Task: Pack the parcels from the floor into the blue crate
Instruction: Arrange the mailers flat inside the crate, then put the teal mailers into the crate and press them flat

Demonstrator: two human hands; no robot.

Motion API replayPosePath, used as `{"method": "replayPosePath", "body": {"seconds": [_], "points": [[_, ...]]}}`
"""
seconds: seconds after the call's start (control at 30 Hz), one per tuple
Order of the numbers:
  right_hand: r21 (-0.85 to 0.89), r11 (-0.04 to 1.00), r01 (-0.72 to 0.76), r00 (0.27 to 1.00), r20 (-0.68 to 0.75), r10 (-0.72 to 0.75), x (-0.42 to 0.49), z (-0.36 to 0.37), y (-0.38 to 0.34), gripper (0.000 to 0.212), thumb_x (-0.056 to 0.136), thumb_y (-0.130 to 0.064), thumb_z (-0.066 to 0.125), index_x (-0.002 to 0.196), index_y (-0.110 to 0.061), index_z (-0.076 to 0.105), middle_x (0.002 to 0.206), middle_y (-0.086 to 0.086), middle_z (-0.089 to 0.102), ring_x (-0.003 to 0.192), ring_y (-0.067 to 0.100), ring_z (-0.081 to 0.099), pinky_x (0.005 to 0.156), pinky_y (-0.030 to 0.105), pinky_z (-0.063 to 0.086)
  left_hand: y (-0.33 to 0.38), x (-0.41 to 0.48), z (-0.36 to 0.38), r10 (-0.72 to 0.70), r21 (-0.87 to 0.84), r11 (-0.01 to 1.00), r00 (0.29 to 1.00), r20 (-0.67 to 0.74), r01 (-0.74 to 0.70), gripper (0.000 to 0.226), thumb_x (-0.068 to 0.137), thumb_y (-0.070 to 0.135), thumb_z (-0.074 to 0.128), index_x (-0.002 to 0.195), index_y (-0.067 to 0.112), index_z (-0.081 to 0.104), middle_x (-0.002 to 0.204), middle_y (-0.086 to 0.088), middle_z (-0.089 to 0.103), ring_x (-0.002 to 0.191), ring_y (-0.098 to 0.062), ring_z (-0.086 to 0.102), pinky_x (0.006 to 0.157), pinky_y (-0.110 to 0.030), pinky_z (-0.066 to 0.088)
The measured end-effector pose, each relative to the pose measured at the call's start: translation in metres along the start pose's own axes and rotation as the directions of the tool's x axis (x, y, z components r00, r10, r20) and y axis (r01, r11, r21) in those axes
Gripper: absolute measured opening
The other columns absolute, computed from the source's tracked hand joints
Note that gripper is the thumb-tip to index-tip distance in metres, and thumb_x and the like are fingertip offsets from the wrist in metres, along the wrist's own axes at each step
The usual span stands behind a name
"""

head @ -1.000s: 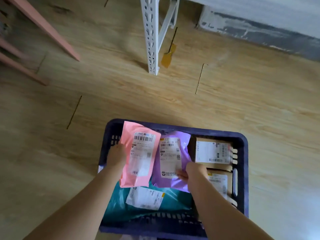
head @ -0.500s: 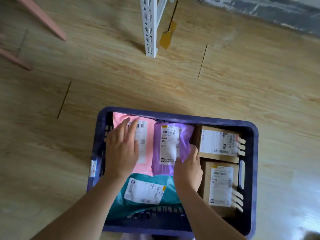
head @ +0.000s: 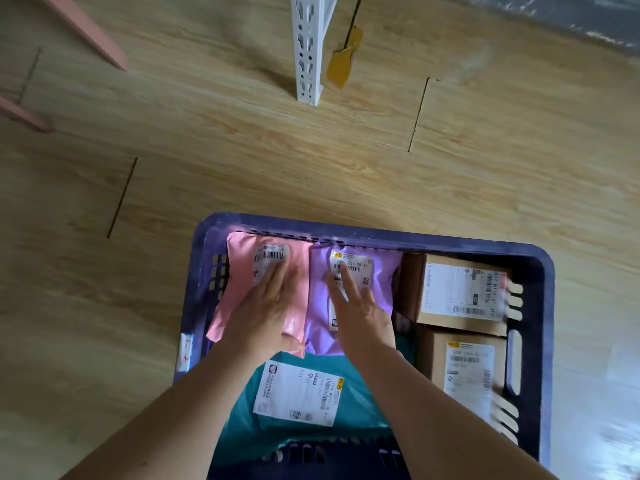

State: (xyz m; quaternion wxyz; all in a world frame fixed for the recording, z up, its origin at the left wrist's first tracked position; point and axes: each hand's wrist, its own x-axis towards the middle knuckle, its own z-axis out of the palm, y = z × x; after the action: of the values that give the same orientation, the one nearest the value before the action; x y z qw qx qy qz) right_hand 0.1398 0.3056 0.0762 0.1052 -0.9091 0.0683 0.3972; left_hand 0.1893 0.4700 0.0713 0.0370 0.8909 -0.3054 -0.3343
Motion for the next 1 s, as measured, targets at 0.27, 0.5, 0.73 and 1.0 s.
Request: {"method": "replayPosePath", "body": {"seconds": [0.27, 0.5, 0.73, 1.0], "points": [[0.041, 0.999, -0.018, 1.0, 0.004, 0.017, 0.035, 0.006, -0.004, 0.081, 0.092, -0.006, 0.053, 0.151, -0.029, 0.001, 0.159, -0.002, -0.013, 0.143, 0.03, 0.016, 0.09, 0.038, 0.049, -0.004, 0.036, 0.046, -0.043, 0.064, 0.997, 0.997, -0.056, 0.047, 0.143, 0.013, 0.053, 0.09, 0.14, 0.016, 0.035, 0.143, -0.02, 0.045, 0.129, -0.037, 0.046, 0.084, -0.056, 0.051], [0.109, 0.993, -0.042, 0.997, 0.064, 0.035, 0.011, -0.019, -0.002, 0.089, 0.087, -0.008, 0.062, 0.15, -0.032, 0.003, 0.159, 0.002, -0.007, 0.135, 0.032, 0.031, 0.087, 0.041, 0.049, 0.018, 0.023, 0.009, -0.075, 0.145, 0.987, 0.997, -0.004, 0.075, 0.121, 0.047, 0.055, 0.085, 0.148, 0.022, 0.028, 0.155, -0.014, 0.024, 0.143, -0.034, 0.022, 0.1, -0.062, 0.036], [0.236, 0.972, 0.007, 1.0, -0.004, -0.006, -0.071, -0.092, 0.018, 0.092, 0.083, 0.006, 0.055, 0.149, -0.035, 0.005, 0.159, -0.002, -0.009, 0.132, 0.025, 0.037, 0.087, 0.036, 0.05, 0.045, -0.005, -0.067, 0.117, 0.207, 0.976, 0.968, -0.224, -0.07, 0.113, 0.038, 0.046, 0.091, 0.133, 0.015, 0.039, 0.131, -0.017, 0.057, 0.126, -0.028, 0.04, 0.081, -0.057, 0.053], [0.359, 0.933, -0.013, 0.969, -0.227, 0.101, -0.199, -0.216, 0.069, 0.069, 0.09, -0.005, 0.046, 0.148, -0.028, 0.016, 0.157, 0.0, 0.005, 0.13, 0.029, 0.038, 0.082, 0.037, 0.047, 0.162, -0.045, -0.231, 0.266, 0.236, 0.953, 0.896, -0.355, -0.189, 0.101, 0.042, 0.036, 0.092, 0.129, 0.017, 0.043, 0.133, -0.015, 0.056, 0.123, -0.031, 0.052, 0.075, -0.047, 0.056]]}}
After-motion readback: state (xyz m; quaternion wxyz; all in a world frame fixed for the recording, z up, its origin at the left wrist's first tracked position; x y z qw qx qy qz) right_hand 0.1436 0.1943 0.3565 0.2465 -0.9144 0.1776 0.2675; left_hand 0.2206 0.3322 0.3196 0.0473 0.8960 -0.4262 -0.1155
